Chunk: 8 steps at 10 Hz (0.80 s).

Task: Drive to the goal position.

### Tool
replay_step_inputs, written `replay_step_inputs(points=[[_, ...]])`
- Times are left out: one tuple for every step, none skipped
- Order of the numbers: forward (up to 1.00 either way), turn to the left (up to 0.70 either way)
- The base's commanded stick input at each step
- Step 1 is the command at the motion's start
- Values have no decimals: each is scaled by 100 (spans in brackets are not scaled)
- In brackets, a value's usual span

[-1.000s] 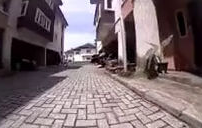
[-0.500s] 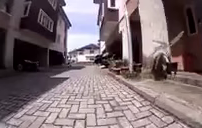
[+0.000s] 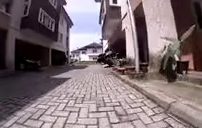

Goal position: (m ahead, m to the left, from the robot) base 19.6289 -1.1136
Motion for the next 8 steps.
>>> replay_step_inputs(points=[[50, 0], [50, 0], [50, 0], [50, 0], [50, 0], [50, 0], [50, 0], [50, 0]])
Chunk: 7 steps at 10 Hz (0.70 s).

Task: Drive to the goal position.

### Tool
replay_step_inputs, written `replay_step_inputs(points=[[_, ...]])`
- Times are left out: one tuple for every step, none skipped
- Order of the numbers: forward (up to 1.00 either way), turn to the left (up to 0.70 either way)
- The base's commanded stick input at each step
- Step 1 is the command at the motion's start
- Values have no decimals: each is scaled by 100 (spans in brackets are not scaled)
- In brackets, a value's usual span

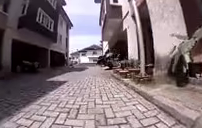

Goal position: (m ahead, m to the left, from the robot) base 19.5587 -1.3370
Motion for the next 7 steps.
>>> replay_step_inputs(points=[[50, 0], [50, 0], [50, 0], [50, 0], [50, 0], [50, 0], [50, 0]])
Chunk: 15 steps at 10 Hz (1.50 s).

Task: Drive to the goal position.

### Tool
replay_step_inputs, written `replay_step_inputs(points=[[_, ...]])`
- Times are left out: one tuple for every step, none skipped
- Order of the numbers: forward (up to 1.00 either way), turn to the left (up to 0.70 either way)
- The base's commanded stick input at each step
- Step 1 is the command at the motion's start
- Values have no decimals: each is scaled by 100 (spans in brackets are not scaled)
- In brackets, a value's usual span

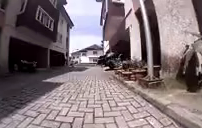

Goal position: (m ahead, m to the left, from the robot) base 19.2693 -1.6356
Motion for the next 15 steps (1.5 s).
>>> replay_step_inputs(points=[[50, 0], [50, 0], [50, 0], [50, 0], [50, 0], [50, 0], [50, 0], [50, 0], [50, 0], [50, 0], [50, 0], [50, 0], [50, 0], [50, 0], [50, 0]])
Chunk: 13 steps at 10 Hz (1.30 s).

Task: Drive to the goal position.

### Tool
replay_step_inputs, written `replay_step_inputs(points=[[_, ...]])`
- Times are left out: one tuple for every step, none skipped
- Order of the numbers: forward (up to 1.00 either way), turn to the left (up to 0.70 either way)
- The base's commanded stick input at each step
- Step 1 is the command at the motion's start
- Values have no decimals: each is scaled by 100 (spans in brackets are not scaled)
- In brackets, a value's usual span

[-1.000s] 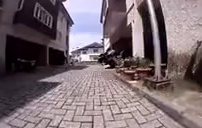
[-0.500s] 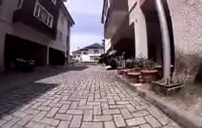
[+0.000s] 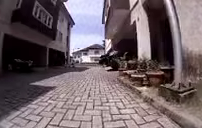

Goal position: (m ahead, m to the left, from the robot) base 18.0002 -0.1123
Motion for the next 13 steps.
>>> replay_step_inputs(points=[[50, 0], [50, 0], [50, 0], [50, 0], [50, 0], [50, 0], [50, 0], [50, 0], [50, 0], [50, 0], [50, 0], [50, 0], [50, 0]])
